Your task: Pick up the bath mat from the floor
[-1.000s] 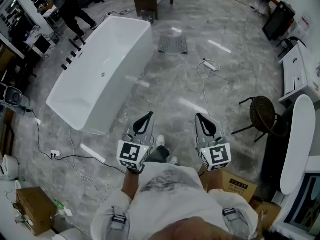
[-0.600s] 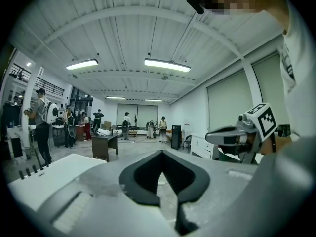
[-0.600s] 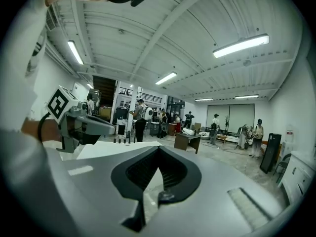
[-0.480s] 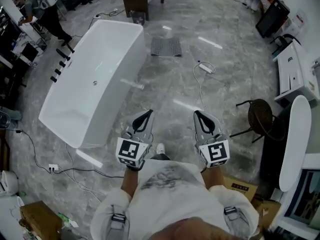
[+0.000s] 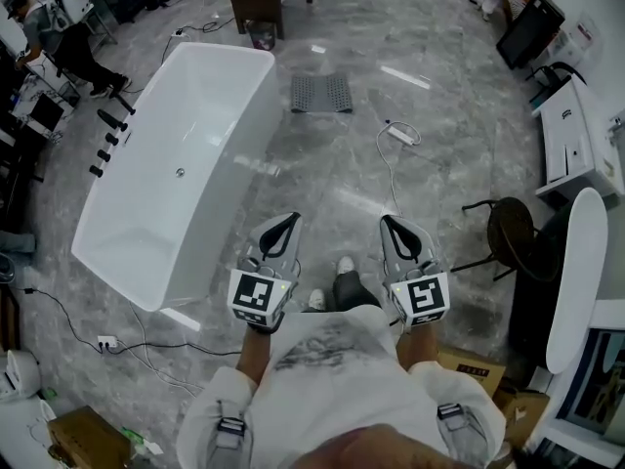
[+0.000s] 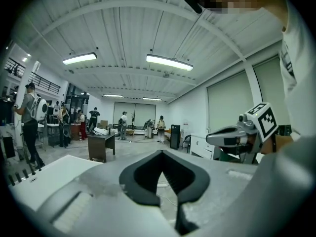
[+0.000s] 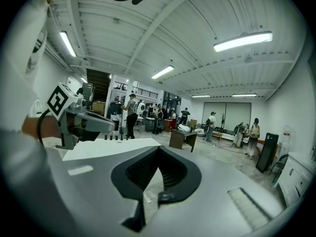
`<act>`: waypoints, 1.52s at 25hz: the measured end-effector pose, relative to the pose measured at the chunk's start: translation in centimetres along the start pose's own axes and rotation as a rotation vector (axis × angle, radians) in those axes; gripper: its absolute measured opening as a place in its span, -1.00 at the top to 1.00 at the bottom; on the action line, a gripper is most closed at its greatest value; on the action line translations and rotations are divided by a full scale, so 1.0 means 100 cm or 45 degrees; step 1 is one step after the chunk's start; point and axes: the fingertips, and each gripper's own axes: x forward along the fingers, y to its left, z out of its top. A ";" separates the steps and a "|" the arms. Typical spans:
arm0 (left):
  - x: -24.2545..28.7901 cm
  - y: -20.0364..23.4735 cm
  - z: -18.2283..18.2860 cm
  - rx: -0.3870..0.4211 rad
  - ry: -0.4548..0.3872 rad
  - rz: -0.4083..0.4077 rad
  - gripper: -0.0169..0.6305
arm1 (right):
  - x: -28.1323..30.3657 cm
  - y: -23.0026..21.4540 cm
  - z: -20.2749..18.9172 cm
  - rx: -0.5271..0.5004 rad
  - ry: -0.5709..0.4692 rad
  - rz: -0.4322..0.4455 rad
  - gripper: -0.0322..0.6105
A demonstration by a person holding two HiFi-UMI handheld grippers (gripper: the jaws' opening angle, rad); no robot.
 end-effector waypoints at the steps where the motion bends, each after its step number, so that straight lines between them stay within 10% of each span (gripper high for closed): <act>1: 0.005 0.005 0.000 -0.010 -0.001 0.001 0.94 | 0.007 -0.004 -0.001 -0.002 0.006 -0.003 0.90; 38: 0.337 0.190 0.036 -0.088 0.116 0.113 0.94 | 0.327 -0.246 0.009 0.112 0.025 0.179 0.89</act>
